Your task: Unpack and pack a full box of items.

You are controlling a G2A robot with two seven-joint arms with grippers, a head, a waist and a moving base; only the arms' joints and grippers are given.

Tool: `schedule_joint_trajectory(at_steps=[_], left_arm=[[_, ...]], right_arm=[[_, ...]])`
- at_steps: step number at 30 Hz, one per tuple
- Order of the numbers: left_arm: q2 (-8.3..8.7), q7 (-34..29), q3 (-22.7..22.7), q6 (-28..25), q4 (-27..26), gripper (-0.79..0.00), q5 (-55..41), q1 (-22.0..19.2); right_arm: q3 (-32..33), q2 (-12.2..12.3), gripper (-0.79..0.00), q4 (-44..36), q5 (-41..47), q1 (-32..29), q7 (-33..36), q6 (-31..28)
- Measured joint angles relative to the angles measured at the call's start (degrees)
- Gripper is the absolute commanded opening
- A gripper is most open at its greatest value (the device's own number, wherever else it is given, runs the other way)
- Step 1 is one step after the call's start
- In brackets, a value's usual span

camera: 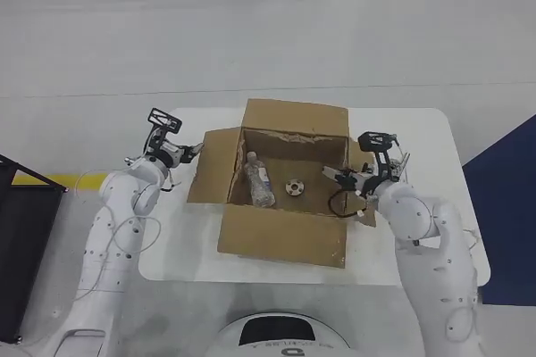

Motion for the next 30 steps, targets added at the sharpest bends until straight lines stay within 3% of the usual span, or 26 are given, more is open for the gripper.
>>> schedule_joint_trajectory(at_steps=[3,8,12,19,22,24,30], left_arm=[[0.11,0.09,-0.09,0.04,-0.29,0.0,-0.08,0.32],[0.33,0.56,-0.48,0.29,-0.52,0.0,-0.15,1.16],[0.43,0.87,-0.43,0.56,-0.81,0.0,-0.21,1.68],[0.6,0.96,-0.49,1.13,-0.99,0.0,-0.43,2.14],[0.64,0.78,-0.18,1.33,-0.76,0.0,-0.23,1.93],[0.62,0.61,0.32,1.41,-0.78,0.0,-0.08,1.62],[0.6,0.26,1.51,1.5,-1.18,0.0,0.49,0.87]], right_arm=[[-2.81,-0.1,-0.283,2.47,1.04,3.01,0.9,-1.15],[-5.62,-0.15,-0.299,3.15,0.29,5.2,1.15,-0.24],[-4.46,0.2,-0.028,1.51,-0.58,3.77,0.12,0.72],[6.87,1.26,0.0,-7.52,-3.14,-8.95,-9.55,5.52],[10.97,1.32,0.0,-8.18,-1.42,-13.06,-14.19,7.09],[12.55,1.37,-0.105,-6.88,0.36,-13.48,-15.71,6.88],[8.06,1.62,-0.175,4.03,-8.52,-4.64,-11.43,12.18]])
